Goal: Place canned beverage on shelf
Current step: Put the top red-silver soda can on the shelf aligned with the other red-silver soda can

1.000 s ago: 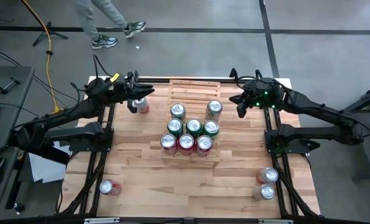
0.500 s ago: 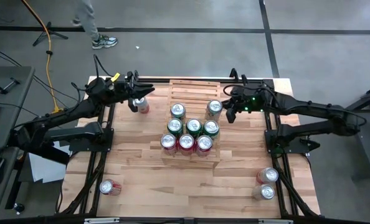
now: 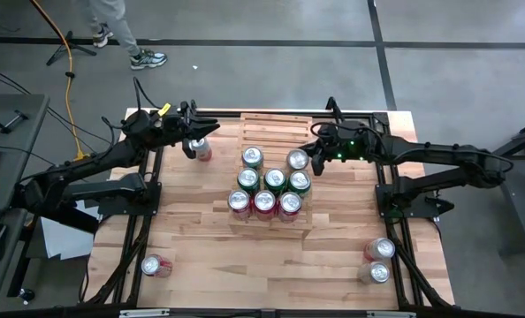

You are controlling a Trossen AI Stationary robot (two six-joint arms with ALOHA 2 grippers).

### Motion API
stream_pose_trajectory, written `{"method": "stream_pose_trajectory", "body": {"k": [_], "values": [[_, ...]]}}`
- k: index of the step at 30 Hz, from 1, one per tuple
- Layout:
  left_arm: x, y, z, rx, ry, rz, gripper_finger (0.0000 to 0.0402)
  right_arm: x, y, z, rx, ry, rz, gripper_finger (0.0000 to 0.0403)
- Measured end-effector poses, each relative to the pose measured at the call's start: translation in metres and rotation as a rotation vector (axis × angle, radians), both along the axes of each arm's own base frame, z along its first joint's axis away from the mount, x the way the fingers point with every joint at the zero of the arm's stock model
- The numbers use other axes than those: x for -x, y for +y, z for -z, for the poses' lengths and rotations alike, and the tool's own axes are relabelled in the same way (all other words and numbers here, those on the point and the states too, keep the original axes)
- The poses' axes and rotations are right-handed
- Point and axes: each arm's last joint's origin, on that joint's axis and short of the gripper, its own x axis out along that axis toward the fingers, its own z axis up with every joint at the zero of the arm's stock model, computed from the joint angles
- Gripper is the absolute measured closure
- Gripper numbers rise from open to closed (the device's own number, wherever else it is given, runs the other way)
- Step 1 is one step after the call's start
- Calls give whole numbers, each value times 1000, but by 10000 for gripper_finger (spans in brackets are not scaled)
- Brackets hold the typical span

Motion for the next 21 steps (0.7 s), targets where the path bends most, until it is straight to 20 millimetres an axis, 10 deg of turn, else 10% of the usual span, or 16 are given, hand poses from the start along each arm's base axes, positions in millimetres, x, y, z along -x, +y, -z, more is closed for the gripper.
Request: {"method": "stream_pose_trajectory", "body": {"k": [21], "values": [[0, 0, 0, 26, -6, -2, 401, 25, -6, -4, -49, 53, 131, 403]]}}
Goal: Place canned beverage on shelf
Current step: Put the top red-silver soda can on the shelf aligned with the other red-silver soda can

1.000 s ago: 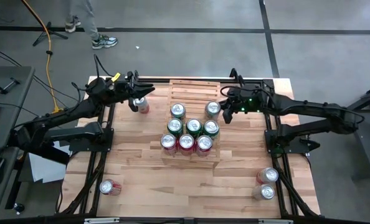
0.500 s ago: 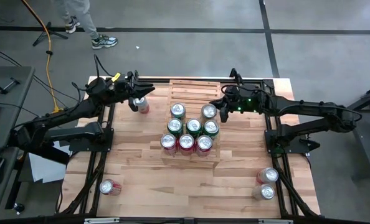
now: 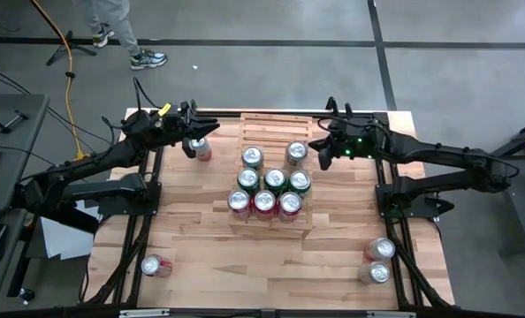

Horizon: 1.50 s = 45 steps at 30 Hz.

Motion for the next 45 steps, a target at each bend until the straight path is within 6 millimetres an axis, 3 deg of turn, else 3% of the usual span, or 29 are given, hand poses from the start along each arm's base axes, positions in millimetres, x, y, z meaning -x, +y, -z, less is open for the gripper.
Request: {"method": "stream_pose_trajectory", "body": {"k": [7, 16, 28, 39, 45], "values": [[0, 0, 0, 0, 0, 0, 401, -19, -4, 21, -110, 67, -22, 403], [0, 0, 0, 24, -7, 4, 401, -37, -5, 24, -169, -22, -91, 403], [0, 0, 0, 24, -7, 4, 401, -39, -5, 21, -192, -66, -113, 403], [0, 0, 0, 26, -8, 5, 401, -34, -20, 19, -330, -120, -57, 403], [0, 0, 0, 26, -8, 5, 401, -31, -26, 18, -310, -120, -47, 403]]}}
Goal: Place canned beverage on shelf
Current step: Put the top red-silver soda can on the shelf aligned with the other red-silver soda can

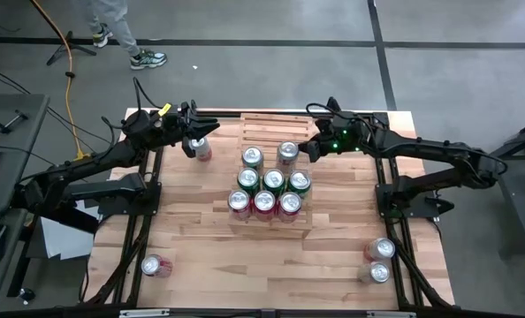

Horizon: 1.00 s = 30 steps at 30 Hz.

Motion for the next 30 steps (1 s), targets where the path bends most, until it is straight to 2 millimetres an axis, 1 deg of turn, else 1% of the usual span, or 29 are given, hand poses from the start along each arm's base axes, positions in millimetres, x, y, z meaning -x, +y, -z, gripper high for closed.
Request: {"method": "stream_pose_trajectory", "body": {"k": [8, 13, 18, 24, 30], "values": [[1, 0, -3, 15, -24, -1, 401, 4, -4, 4, 25, 54, -5, 403], [3, 0, -21, -8, -74, -43, 401, 5, -7, 4, 51, 57, -12, 403], [4, -1, -32, -77, -80, -56, 401, 6, -9, 4, 0, 45, 5, 403], [10, 7, -38, -138, -77, -124, 401, 2, 0, 7, -68, 55, -13, 403], [16, 16, -35, -123, -43, -154, 401, -1, 9, 8, -135, 56, -16, 403]]}}
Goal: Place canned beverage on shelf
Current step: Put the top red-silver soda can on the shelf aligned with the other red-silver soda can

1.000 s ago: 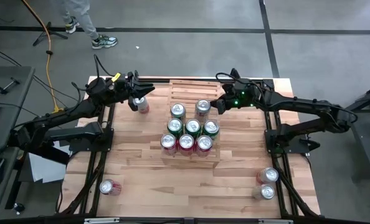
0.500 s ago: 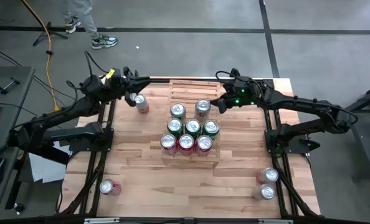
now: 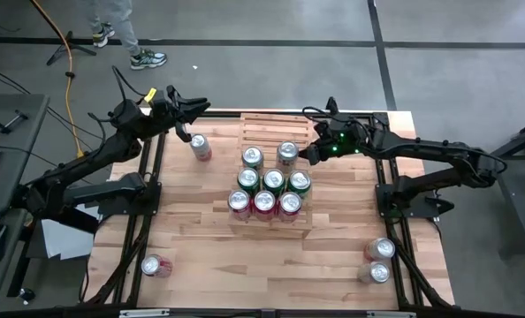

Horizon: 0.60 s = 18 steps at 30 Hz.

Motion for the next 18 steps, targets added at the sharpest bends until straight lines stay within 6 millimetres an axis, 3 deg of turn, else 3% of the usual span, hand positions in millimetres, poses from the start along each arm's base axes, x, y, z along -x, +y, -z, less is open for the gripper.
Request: {"method": "stream_pose_trajectory", "body": {"k": [13, 18], "values": [[3, 4, 2, 44, 1, 7, 401, -18, 10, 9, -36, -18, -44, 403], [3, 4, 1, 52, -6, 12, 401, -12, 5, 4, -27, -25, -18, 403]]}}
